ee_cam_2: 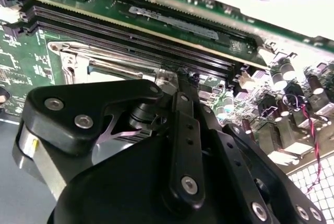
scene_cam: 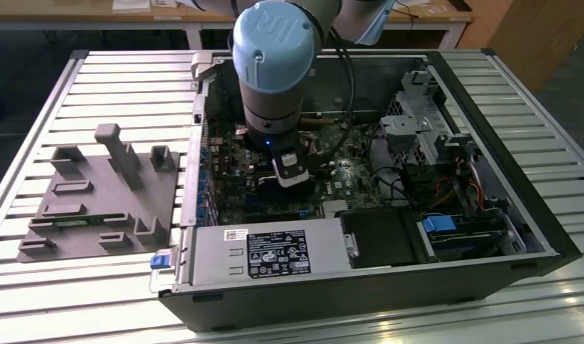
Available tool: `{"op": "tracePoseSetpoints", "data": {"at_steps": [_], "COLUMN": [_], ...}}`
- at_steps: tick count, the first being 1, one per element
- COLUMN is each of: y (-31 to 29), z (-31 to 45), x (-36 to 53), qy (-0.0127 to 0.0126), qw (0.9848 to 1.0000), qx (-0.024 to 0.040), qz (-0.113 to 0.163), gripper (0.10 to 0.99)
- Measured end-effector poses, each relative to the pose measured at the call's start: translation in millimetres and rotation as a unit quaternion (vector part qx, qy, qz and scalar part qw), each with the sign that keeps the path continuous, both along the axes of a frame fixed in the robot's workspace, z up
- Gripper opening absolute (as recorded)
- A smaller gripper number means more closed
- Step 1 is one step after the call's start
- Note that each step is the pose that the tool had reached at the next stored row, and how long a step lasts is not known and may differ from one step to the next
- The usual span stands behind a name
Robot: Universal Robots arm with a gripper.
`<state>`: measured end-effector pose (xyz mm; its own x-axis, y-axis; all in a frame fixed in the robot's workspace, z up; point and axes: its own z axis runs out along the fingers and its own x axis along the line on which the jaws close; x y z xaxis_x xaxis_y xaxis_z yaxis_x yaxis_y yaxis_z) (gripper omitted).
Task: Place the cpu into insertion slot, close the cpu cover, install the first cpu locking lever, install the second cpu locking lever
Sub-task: 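Install the second cpu locking lever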
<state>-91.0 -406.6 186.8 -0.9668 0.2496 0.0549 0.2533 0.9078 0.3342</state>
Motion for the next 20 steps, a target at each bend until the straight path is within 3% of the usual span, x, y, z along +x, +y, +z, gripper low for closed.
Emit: {"op": "tracePoseSetpoints", "data": {"at_steps": [3, 11, 20], "y": [0.0, 0.1, 0.0], "z": [0.1, 11.2, 11.3], "x": [-0.1, 1.0, 27.5], "qy": [0.0, -0.0001, 0.0038], "qw": [1.0, 1.0, 1.0], "qx": [-0.0052, -0.0051, -0.0054], "qz": [0.0, 0.0, 0.0], "gripper": [0.102, 0.102, 0.102]}}
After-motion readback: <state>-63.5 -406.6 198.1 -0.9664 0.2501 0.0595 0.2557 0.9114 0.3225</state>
